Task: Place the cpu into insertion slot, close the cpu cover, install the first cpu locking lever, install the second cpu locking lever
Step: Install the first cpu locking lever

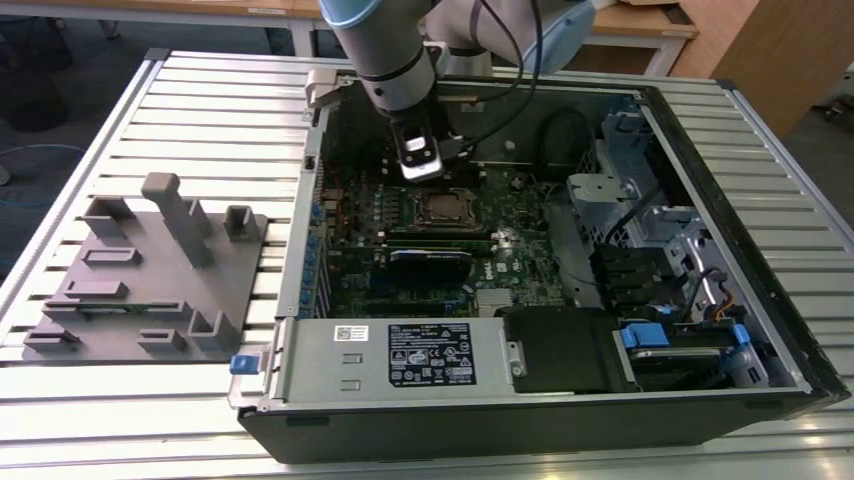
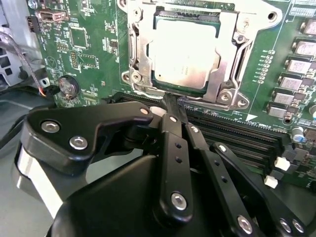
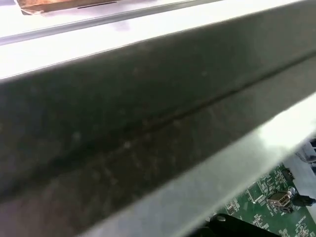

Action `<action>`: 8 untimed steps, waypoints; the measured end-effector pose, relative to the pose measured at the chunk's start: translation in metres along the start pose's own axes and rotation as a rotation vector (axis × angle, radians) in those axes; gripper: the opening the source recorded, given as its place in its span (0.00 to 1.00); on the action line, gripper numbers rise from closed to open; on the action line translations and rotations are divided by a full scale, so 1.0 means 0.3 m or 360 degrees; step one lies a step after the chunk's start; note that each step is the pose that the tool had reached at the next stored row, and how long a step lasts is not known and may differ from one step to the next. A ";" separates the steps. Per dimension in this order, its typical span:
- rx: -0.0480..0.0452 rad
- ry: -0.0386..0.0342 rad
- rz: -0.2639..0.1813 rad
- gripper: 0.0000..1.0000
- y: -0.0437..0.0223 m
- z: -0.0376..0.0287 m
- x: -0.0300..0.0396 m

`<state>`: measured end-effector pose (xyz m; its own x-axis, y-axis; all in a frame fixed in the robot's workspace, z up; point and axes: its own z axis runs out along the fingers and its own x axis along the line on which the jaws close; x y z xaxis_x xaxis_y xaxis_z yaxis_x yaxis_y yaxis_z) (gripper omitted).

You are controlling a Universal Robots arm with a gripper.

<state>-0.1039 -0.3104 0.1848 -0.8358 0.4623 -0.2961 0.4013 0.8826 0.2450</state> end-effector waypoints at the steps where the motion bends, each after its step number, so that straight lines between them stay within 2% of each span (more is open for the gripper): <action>1: 0.0002 -0.0002 0.0005 0.10 0.001 0.002 0.001; 8: 0.0010 -0.0007 0.0028 0.10 0.012 0.009 0.006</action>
<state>-0.1030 -0.3061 0.1825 -0.8269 0.4780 -0.2962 0.4182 0.8749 0.2444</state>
